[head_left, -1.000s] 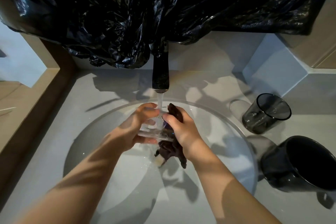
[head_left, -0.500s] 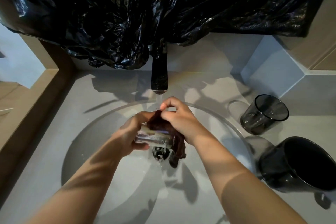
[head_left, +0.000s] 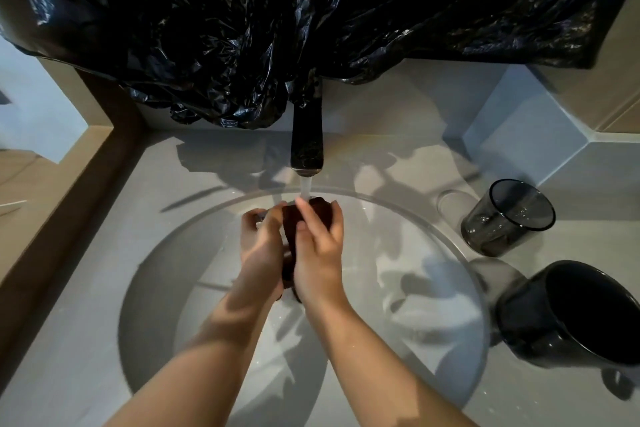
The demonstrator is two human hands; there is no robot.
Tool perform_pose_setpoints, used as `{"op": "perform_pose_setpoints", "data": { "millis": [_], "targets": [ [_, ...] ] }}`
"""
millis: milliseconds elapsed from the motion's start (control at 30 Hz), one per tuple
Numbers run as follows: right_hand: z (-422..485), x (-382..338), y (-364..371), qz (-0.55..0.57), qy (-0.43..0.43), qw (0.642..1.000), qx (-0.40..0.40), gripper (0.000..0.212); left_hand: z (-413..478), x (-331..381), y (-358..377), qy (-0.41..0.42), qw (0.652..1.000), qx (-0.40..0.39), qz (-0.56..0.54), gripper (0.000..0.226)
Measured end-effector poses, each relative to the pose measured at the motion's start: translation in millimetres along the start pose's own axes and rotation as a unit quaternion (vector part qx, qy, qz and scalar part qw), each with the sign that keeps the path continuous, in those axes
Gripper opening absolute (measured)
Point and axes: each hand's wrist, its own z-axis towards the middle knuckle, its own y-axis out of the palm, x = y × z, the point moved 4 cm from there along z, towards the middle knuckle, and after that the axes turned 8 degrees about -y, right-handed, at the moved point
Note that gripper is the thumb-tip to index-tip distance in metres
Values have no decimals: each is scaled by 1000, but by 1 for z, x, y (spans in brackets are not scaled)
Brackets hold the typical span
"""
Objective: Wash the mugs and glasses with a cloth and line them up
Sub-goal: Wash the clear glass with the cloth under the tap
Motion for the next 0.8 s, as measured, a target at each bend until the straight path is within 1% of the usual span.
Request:
{"op": "perform_pose_setpoints", "data": {
  "millis": [67, 133, 167, 200, 233, 267, 300, 333, 367, 400, 433, 467, 500, 533, 567, 600, 633, 667, 700, 733, 800],
  "targets": [
    [1, -4, -5, -105, -83, 991, -9, 37, -3, 7, 1, 18, 998, -19, 61, 8],
    [10, -6, -14, -154, -134, 979, -27, 38, -3, 13, -2, 12, 987, -51, 152, 6],
    [17, -9, -19, -160, -139, 976, -51, 41, -1, 16, -5, 1, 976, -68, 208, 7],
    [26, -9, -23, -150, -112, 979, -81, 42, -2, 21, -7, -13, 963, -90, 253, 9],
    [31, -10, -26, -104, -59, 988, -101, 42, -1, 25, -8, -24, 952, -112, 284, 9],
    [36, -9, -27, -41, 4, 994, -100, 40, -1, 30, -8, -29, 943, -131, 305, 10],
    [39, -3, -28, 40, 73, 993, -82, 34, 0, 34, -8, -25, 935, -147, 321, 11],
    [38, 2, -27, 118, 141, 981, -56, 29, 0, 37, -6, -19, 932, -163, 324, 14],
    [32, 6, -23, 176, 193, 965, -34, 36, 2, 40, -5, -14, 934, -175, 312, 21],
    [29, 12, -20, 199, 225, 954, -22, 50, 4, 41, -3, -15, 941, -183, 286, 30],
    [24, 12, -20, 202, 229, 952, -6, 57, 6, 42, -3, -21, 949, -188, 253, 41],
    [21, 11, -19, 193, 198, 961, 22, 51, 11, 41, -3, -27, 955, -191, 225, 52],
    [16, 10, -19, 173, 158, 971, 46, 37, 11, 40, -1, -24, 959, -198, 202, 59],
    [10, 6, -18, 160, 123, 977, 64, 24, 13, 36, 0, -21, 965, -193, 174, 64],
    [3, 1, -17, 145, 93, 983, 69, 17, 15, 31, -1, -25, 974, -176, 140, 70],
    [-3, -3, -14, 116, 63, 989, 59, 19, 18, 24, -1, -46, 982, -155, 98, 77],
    [-10, -6, -11, 76, 43, 996, 33, 26, 17, 18, -1, -80, 985, -144, 56, 81],
    [-16, -8, -8, 35, 28, 999, 4, 32, 18, 10, -1, -111, 984, -140, 18, 77],
    [-18, -11, -7, -3, 10, 1000, -22, 36, 15, 6, 0, -136, 979, -148, 3, 67],
    [-17, -12, -7, -33, -6, 999, -38, 39, 11, 5, 2, -147, 974, -172, 1, 55],
    [-8, -17, -11, -75, -52, 994, -59, 39, 8, 4, 4, -144, 968, -204, 16, 41]
  ]
}}
